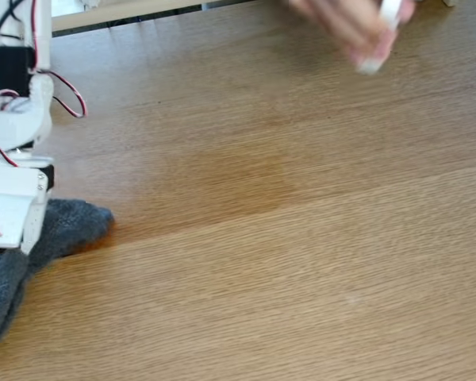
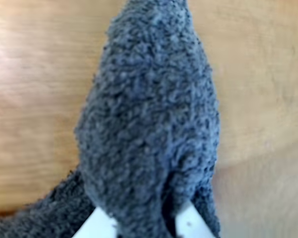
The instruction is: Clean the area in front of the robot
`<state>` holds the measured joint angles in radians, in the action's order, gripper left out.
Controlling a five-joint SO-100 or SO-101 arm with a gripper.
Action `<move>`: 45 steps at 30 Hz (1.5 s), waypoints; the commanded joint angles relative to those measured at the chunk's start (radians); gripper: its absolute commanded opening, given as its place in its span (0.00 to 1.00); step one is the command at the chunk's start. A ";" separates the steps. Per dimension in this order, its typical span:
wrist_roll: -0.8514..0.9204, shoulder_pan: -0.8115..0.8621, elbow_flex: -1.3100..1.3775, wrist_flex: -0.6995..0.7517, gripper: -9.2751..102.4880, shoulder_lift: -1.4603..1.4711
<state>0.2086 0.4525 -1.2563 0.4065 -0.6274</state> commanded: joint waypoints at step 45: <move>0.035 0.123 -1.221 0.083 0.17 -1.233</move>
<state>0.3068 0.6980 -2.5894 0.4280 -1.7856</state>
